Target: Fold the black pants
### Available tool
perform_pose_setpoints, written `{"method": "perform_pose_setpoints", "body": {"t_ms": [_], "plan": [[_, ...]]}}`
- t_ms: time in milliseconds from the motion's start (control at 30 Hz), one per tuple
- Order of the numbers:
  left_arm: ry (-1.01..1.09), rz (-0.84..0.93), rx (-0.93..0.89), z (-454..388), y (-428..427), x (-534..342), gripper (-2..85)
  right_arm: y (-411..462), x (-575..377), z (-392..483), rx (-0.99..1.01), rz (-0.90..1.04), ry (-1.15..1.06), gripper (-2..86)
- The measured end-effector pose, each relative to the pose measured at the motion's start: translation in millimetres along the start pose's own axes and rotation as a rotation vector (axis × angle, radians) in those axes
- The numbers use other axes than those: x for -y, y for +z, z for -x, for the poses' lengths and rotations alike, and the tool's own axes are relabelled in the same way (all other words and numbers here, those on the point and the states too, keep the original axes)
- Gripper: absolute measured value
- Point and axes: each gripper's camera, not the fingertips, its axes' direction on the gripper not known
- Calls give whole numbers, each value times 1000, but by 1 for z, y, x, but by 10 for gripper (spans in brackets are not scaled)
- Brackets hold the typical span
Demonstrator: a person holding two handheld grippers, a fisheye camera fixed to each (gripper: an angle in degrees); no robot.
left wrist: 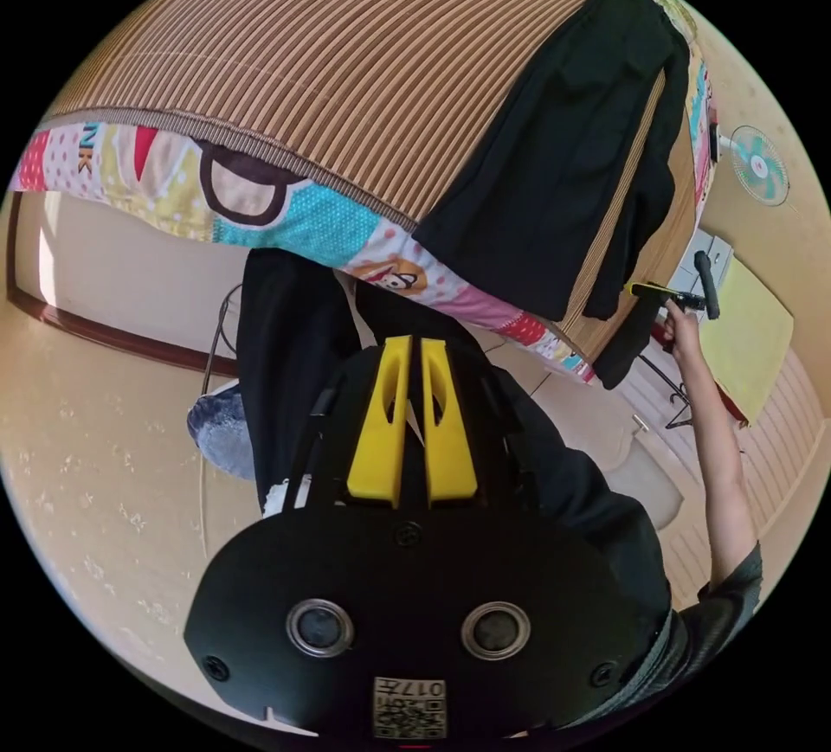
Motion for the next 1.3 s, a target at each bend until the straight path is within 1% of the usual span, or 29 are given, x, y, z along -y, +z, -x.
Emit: {"method": "perform_pose_setpoints", "body": {"t_ms": [33,67,100,133,167,200,233,267,300,333,400,433,500,600,667,767,833,867,933,967,1000,1033,1100,1133,1167,1200,1233,1267,1300], "plan": [[9,1,-10,1,-1,-7,6,-9,-13,-1,153,-65,-48,12],[13,0,-14,1,-2,-10,3,-30,-44,-5,527,-239,-199,9],[17,-3,-22,3,-4,-15,-2,-49,-83,-18,869,-464,-332,7],[17,-4,-33,4,-7,-19,-5,-54,-103,-26,991,-573,-364,7],[17,-4,-39,4,-8,-20,-6,-57,-139,-45,1155,-763,-370,7],[20,-8,-46,4,-11,-21,-8,-52,-171,-62,1232,-889,-325,8],[27,-17,-41,2,-13,-22,-9,-47,-184,-70,1236,-930,-286,9],[31,-22,-34,0,-15,-22,-9,-34,-204,-85,1171,-955,-159,11],[41,-30,-20,-3,-16,-21,-9,-18,-214,-98,1050,-906,-3,13],[54,-32,-9,-8,-16,-19,-9,-10,-215,-103,986,-858,73,15],[76,-22,5,-17,-12,-15,-10,14,-199,-108,725,-633,278,30],[90,-9,24,-23,-7,-13,-10,16,-192,-104,670,-605,276,35],[112,12,61,-34,1,-12,-10,17,-154,-81,485,-512,171,70],[165,37,75,-52,14,-15,-10,29,-103,-66,332,-418,168,115],[198,37,72,-61,19,-20,-10,42,-81,-67,304,-394,167,116],[221,27,69,-70,23,-32,-10,69,-58,-72,223,-260,141,82],[203,18,39,-70,23,-41,-10,71,-57,-73,232,-237,110,54],[195,15,26,-69,23,-43,-10,70,-59,-72,291,-224,55,39],[173,1,-22,-64,23,-49,-10,64,-69,-71,514,-242,-68,25],[167,0,-26,-62,23,-50,-10,53,-85,-69,753,-336,-205,19],[154,3,-29,-59,23,-52,-10,42,-105,-69,930,-453,-291,15],[141,10,-32,-55,24,-52,-10,37,-116,-71,999,-516,-315,13],[133,9,-42,-52,21,-53,-10,25,-165,-88,1302,-803,-412,9],[133,3,-42,-50,18,-54,-10,24,-177,-94,1398,-882,-456,9],[134,0,-38,-49,16,-54,-10,27,-200,-107,1516,-1030,-479,9],[134,-3,-29,-48,14,-54,-10,34,-221,-121,1501,-1132,-372,10],[135,-5,-21,-47,12,-53,-10,39,-229,-128,1460,-1153,-293,11],[136,-6,-19,-46,11,-53,-10,49,-240,-138,1340,-1125,-125,13],[136,-5,-15,-45,11,-52,-10,60,-242,-146,1186,-1008,61,18]]}}
